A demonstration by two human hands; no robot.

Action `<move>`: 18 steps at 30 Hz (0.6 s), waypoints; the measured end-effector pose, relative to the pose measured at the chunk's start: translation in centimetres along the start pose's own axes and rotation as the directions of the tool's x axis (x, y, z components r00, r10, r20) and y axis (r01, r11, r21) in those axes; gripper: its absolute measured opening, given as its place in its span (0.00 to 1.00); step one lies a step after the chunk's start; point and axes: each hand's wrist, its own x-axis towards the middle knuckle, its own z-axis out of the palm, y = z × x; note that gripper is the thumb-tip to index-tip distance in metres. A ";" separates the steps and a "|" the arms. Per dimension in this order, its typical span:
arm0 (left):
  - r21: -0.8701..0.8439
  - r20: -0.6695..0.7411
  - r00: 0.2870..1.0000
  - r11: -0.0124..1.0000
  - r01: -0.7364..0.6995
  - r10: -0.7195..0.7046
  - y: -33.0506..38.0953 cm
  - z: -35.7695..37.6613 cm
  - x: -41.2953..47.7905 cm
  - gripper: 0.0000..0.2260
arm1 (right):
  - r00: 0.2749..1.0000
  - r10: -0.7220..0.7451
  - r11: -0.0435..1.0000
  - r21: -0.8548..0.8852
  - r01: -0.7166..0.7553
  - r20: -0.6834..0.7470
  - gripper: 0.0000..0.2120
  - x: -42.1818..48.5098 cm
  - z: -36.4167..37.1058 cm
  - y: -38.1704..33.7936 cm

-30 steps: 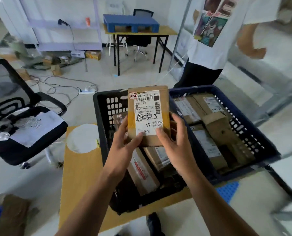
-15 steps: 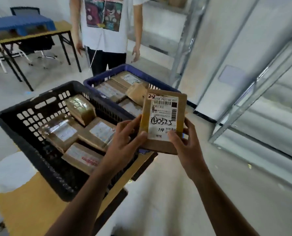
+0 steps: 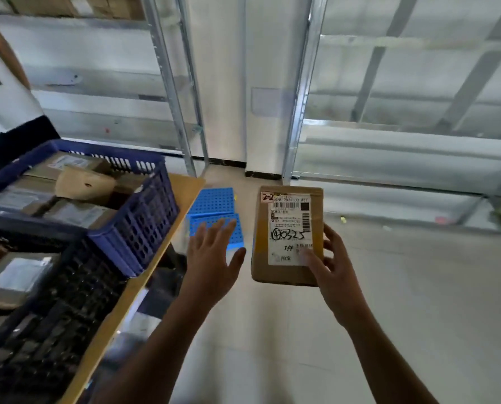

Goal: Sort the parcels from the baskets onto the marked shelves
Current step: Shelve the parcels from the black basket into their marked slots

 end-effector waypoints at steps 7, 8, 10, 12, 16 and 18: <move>0.033 0.131 0.990 0.997 -0.066 0.061 9.0 7.9 1.6 0.30 | 0.987 0.059 0.997 -0.034 -0.065 -0.150 0.34 0.0 -12.5 2.6; 0.023 0.152 0.986 0.997 -0.073 0.069 9.9 8.7 1.9 0.30 | 0.982 0.069 0.997 -0.020 -0.074 -0.175 0.34 0.1 -13.8 2.9; 0.014 0.179 0.980 0.996 -0.088 0.084 11.4 10.2 3.2 0.29 | 0.973 0.085 0.996 0.004 -0.086 -0.215 0.34 0.5 -16.0 3.6; 0.016 0.197 0.976 0.995 -0.098 0.093 12.5 11.5 5.0 0.29 | 0.962 0.104 0.994 0.015 -0.104 -0.252 0.36 1.3 -17.8 4.3; 0.022 0.241 0.960 0.989 -0.149 0.139 14.4 14.5 10.0 0.29 | 0.936 0.113 0.993 0.014 -0.115 -0.332 0.37 3.9 -20.8 5.1; 0.016 0.255 0.949 0.981 -0.195 0.185 15.4 16.2 13.0 0.29 | 0.927 0.117 0.993 0.014 -0.120 -0.357 0.35 5.8 -22.1 5.4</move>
